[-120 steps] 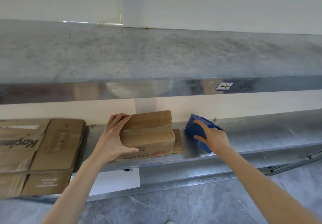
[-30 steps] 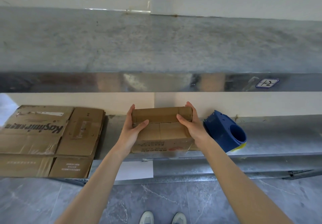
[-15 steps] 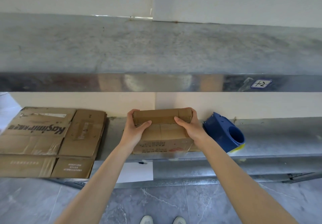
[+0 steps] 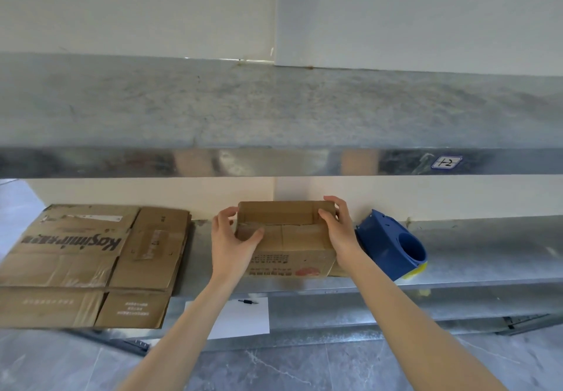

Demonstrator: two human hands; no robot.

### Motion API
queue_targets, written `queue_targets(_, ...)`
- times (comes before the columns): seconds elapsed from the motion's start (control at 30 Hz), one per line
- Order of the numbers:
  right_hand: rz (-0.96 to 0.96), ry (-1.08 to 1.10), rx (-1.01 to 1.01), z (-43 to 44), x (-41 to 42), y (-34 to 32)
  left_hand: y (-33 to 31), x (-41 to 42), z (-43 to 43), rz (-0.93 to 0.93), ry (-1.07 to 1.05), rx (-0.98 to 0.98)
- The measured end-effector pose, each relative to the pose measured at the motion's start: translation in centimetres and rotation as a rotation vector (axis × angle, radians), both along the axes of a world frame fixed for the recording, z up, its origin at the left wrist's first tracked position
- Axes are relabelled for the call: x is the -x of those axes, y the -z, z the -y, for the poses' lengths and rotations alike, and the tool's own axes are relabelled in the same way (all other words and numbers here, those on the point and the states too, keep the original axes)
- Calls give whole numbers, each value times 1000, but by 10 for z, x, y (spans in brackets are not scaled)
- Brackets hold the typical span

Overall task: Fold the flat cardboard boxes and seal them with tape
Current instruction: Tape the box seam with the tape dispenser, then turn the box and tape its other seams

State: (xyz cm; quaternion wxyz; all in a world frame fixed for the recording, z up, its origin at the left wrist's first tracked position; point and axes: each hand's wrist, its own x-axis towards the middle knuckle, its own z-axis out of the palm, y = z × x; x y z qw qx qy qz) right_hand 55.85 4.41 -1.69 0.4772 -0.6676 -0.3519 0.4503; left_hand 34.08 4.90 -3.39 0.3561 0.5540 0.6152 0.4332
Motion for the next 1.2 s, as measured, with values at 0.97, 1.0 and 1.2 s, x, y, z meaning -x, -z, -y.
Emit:
queue_targets(0.97, 1033, -565, -196, -5, -69, -21, -27, -24, 15, -970, -20, -75)
queue_targets(1.0, 1053, -603, -191, -3, -80, -23, -29, -31, 19, -961, -46, -55)
queue_targets(1.2, 1065, -714, -90, 15, -147, -25, -41, -71, 53, -955, -136, -58)
